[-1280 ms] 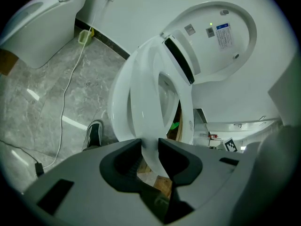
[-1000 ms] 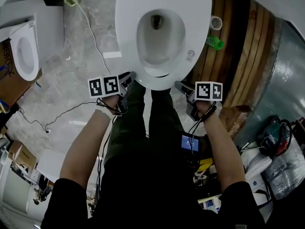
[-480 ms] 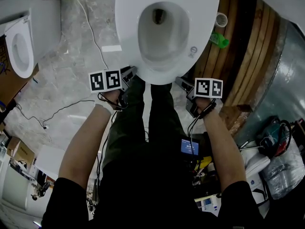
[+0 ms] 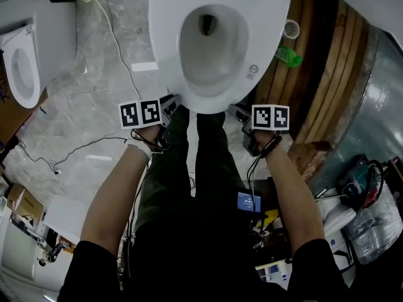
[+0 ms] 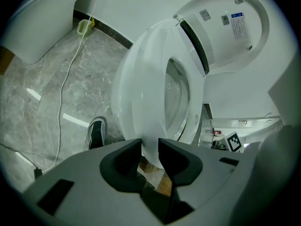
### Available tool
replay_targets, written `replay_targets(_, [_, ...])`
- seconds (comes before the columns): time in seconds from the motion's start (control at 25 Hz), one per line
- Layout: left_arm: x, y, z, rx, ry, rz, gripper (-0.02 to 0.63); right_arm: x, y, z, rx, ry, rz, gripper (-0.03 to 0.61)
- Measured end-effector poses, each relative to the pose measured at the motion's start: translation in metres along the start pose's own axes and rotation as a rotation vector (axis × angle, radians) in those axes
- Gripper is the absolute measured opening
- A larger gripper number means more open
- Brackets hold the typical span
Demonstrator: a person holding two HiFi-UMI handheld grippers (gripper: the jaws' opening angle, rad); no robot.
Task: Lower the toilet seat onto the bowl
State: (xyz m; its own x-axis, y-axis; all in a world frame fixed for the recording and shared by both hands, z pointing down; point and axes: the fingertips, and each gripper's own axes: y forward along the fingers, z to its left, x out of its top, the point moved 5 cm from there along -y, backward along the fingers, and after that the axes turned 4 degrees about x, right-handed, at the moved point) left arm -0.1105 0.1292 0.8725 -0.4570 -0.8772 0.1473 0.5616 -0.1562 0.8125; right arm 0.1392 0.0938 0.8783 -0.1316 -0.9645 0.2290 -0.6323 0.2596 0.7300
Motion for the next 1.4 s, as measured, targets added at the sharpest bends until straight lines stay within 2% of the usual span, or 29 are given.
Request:
replay_targets(0.24, [-0.004,0.004,-0.001,-0.012,0.019,0.013,0.117,0.003,0.008,-0.005,-0.013,-0.011,0.006,0.121])
replay_targets(0.48, [-0.026,0.002,-0.009,-0.02,0.053,0.055,0.117,0.005,0.012,-0.008,-0.05,-0.029,0.02,0.121])
replay_targets(0.72, [-0.031,-0.015,-0.032,-0.059,0.057,0.038,0.117,0.001,-0.005,-0.005,-0.118,-0.061,0.021,0.121])
replay_targets(0.88, [-0.025,-0.036,-0.049,-0.049,0.088,0.0,0.117,0.005,-0.034,0.017,-0.108,-0.112,-0.011,0.121])
replay_targets(0.96, [-0.019,-0.052,-0.057,0.012,0.139,-0.046,0.117,0.012,-0.052,0.035,-0.091,-0.136,-0.057,0.121])
replay_targets(1.08, [-0.008,-0.082,-0.081,0.074,0.266,-0.115,0.117,0.025,-0.088,0.068,-0.104,-0.192,-0.163,0.116])
replay_targets(1.28, [0.005,-0.153,-0.15,0.018,0.433,-0.244,0.117,0.029,-0.162,0.15,-0.094,-0.339,-0.347,0.096])
replay_targets(1.4, [0.009,-0.202,-0.197,-0.044,0.491,-0.322,0.117,0.021,-0.212,0.203,-0.091,-0.406,-0.467,0.08])
